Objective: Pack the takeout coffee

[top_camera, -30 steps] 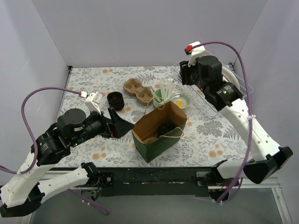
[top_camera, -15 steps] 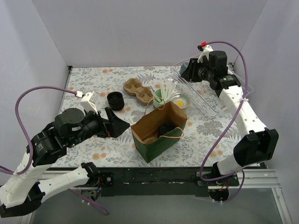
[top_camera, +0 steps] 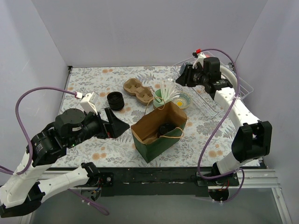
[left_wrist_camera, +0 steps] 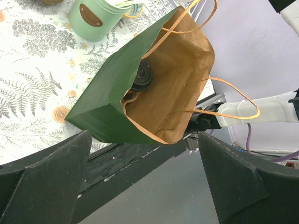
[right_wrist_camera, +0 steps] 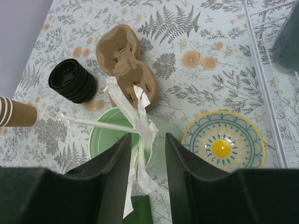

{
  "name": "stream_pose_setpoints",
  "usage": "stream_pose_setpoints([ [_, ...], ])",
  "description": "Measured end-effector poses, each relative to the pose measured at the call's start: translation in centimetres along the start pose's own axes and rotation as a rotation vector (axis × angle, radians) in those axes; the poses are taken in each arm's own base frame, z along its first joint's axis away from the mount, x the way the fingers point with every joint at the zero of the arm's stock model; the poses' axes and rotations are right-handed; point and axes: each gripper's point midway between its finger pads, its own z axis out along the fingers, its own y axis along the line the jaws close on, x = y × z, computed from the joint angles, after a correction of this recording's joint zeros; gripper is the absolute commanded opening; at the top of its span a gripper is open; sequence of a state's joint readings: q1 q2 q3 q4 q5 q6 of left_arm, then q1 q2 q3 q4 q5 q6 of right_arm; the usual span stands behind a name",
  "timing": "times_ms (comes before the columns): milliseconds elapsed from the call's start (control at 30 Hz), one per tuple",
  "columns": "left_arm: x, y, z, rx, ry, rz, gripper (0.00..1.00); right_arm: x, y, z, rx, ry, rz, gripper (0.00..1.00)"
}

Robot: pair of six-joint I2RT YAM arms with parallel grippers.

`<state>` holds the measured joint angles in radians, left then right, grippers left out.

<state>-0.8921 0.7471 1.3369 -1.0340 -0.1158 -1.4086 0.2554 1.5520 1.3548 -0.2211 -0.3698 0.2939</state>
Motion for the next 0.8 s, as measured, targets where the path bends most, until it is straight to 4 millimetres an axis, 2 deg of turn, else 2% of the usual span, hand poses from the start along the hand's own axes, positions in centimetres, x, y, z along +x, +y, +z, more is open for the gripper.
stream_pose_setpoints([
  [333, 0.5, 0.4, -0.1, -0.021, 0.021, -0.025, 0.98, -0.2, -0.4, 1.3, -0.011, -0.024, 0.011, 0.42],
  [500, 0.7, 0.5, -0.1, -0.026, 0.026, -0.036, 0.98, 0.4, -0.8, 2.0, -0.012, -0.024, 0.031, 0.37],
  [600, 0.8, 0.6, -0.1, -0.031, 0.030, -0.041, 0.98, 0.7, -1.0, 2.4, -0.014, -0.020, 0.040, 0.32],
  [700, 0.9, 0.7, -0.2, -0.036, 0.035, -0.042, 0.98, 0.6, -1.0, 2.7, -0.023, -0.028, 0.042, 0.19],
  [733, 0.9, 0.7, -0.2, -0.038, 0.037, -0.041, 0.98, 0.5, -1.0, 2.7, -0.028, -0.033, 0.041, 0.11],
  [800, 1.0, 0.8, -0.2, -0.041, 0.040, -0.041, 0.98, 0.5, -0.8, 2.8, -0.038, -0.039, 0.040, 0.01],
])
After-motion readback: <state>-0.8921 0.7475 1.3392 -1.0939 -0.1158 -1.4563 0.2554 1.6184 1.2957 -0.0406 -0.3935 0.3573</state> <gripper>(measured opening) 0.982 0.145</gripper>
